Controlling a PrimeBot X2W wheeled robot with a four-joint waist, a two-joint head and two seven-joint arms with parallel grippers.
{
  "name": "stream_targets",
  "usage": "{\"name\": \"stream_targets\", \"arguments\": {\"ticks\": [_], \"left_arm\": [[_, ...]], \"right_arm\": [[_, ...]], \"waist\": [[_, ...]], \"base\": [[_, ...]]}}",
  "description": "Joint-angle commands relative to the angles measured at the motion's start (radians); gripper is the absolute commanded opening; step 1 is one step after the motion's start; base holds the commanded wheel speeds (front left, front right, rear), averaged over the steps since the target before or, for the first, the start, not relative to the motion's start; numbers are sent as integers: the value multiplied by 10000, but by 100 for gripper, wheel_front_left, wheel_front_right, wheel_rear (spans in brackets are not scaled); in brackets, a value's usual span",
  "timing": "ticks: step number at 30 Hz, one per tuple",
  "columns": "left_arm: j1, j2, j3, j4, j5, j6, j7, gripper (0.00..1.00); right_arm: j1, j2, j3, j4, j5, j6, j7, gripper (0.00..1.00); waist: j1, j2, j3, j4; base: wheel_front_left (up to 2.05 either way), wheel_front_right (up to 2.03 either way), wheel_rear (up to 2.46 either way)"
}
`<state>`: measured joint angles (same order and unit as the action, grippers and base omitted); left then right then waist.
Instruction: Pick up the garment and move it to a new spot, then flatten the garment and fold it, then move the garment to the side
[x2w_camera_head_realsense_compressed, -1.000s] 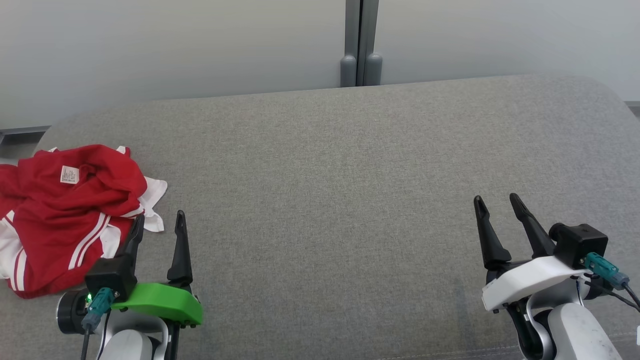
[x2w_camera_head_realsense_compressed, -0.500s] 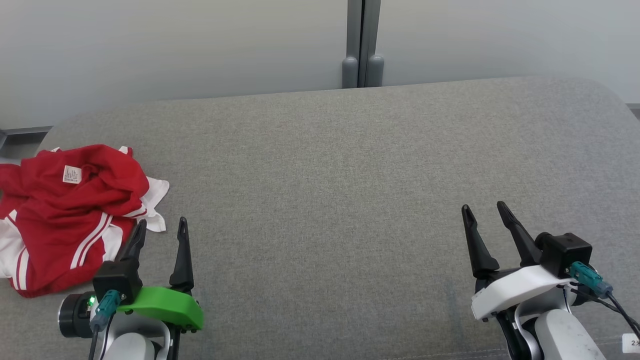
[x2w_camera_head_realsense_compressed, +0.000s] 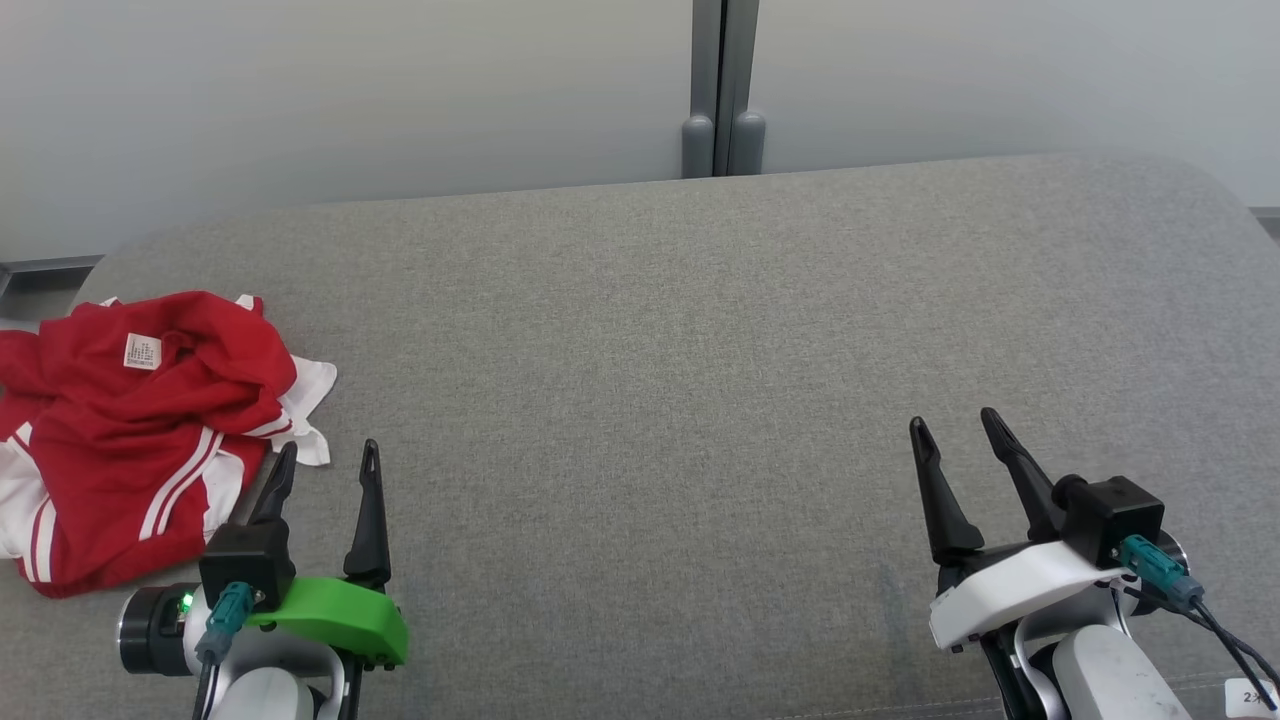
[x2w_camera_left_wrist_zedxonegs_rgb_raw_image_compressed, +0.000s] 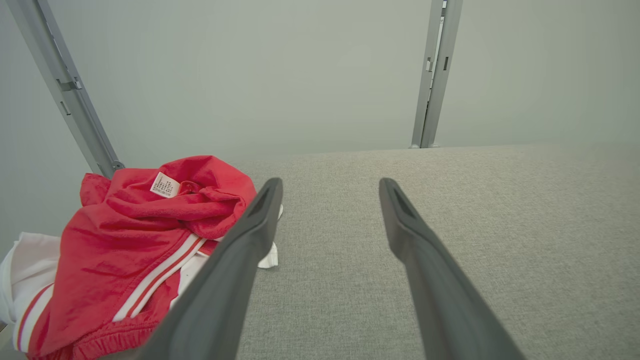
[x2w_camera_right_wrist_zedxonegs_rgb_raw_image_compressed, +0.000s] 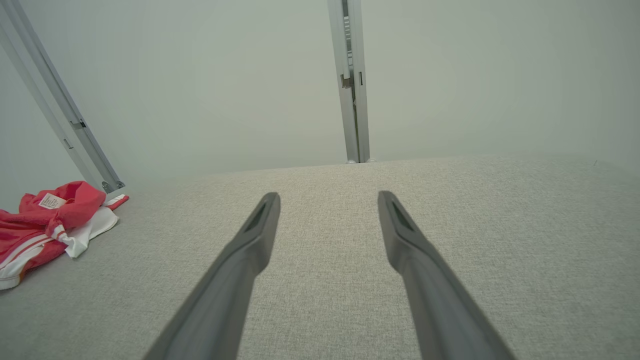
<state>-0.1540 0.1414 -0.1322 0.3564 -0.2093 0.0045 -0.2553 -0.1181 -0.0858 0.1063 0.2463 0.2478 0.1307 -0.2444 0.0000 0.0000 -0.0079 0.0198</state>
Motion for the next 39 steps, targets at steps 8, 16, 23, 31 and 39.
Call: {"name": "stream_targets", "arguments": {"ticks": [8, 16, 23, 31, 39], "left_arm": [[-142, 54, -2, 103, 219, 13, -43, 100], [-96, -15, 28, 97, -34, -25, -60, 100], [-112, -12, -32, 46, -81, 17, -71, 100], [-322, -72, -138, 97, -114, -26, -80, 100], [-396, -75, -85, 67, -162, 2, -94, 100]], "right_arm": [[-78, -16, 87, 99, -368, 0, -125, 100], [-22, 1, -14, 101, -332, 0, -60, 100], [-47, -9, -55, 83, -327, 0, -49, 100], [-29, -97, 41, -47, -501, 0, -45, 100], [-166, -128, 298, -178, -538, 0, -14, 100]], "waist": [[0, 0, 0, 25], [0, 0, -12, 48], [0, 0, 18, 40], [0, 0, 80, 584], [0, 0, 204, 1856]], "base": [[0, 0, 0], [0, 0, 0], [0, 0, 0], [0, 0, 0], [0, 0, 0]]}}
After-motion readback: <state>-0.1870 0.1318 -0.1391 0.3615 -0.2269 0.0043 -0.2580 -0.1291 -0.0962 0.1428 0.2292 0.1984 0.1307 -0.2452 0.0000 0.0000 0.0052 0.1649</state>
